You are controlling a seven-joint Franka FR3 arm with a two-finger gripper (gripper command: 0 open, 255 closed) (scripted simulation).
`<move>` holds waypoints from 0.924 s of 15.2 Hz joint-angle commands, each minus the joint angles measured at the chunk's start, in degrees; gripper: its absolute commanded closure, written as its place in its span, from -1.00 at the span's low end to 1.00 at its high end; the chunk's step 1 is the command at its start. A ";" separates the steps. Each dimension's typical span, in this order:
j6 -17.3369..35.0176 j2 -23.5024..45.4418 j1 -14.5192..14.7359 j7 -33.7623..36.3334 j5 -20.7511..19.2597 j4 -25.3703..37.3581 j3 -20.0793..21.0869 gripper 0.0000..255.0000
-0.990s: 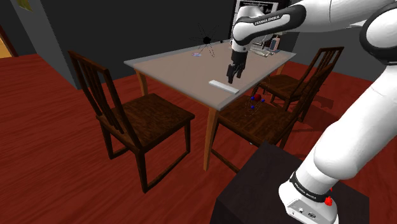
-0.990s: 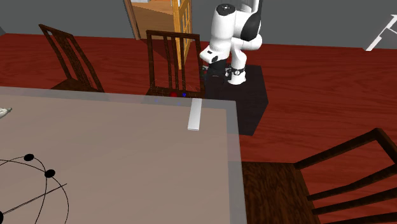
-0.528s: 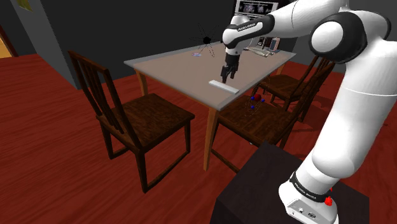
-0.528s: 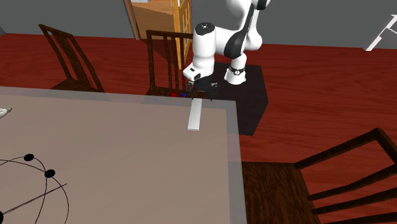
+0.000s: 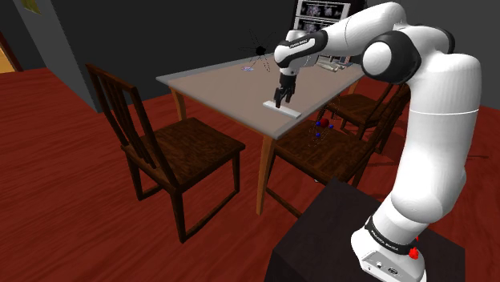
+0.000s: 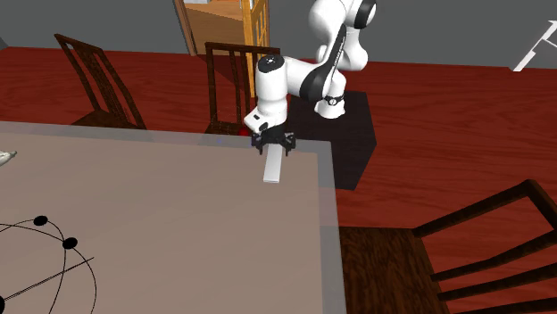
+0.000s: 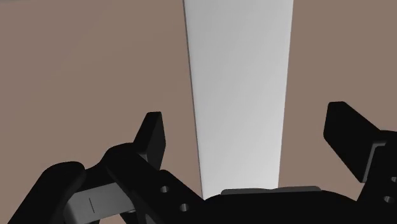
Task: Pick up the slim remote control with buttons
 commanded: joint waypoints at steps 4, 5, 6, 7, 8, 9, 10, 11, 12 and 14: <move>2.98 1.07 -0.03 -0.28 0.42 -1.94 0.18 -1.00; 2.98 1.08 -0.04 -0.28 0.42 -1.92 0.19 -1.00; 3.03 1.14 -0.05 -0.30 0.44 -1.92 0.19 1.00; 3.07 1.15 -0.04 -0.30 0.44 -1.94 0.19 1.00; 3.06 1.19 -0.05 -0.30 0.45 -1.91 0.20 1.00; 3.04 1.21 -0.04 -0.28 0.45 -1.86 0.20 1.00; 3.07 1.20 -0.03 -0.27 0.45 -1.90 0.21 1.00; 3.07 1.20 -0.04 -0.29 0.45 -1.89 0.20 1.00; 3.01 1.25 -0.06 -0.30 0.46 -1.80 0.20 1.00; 3.01 1.27 -0.06 -0.30 0.47 -1.78 0.21 1.00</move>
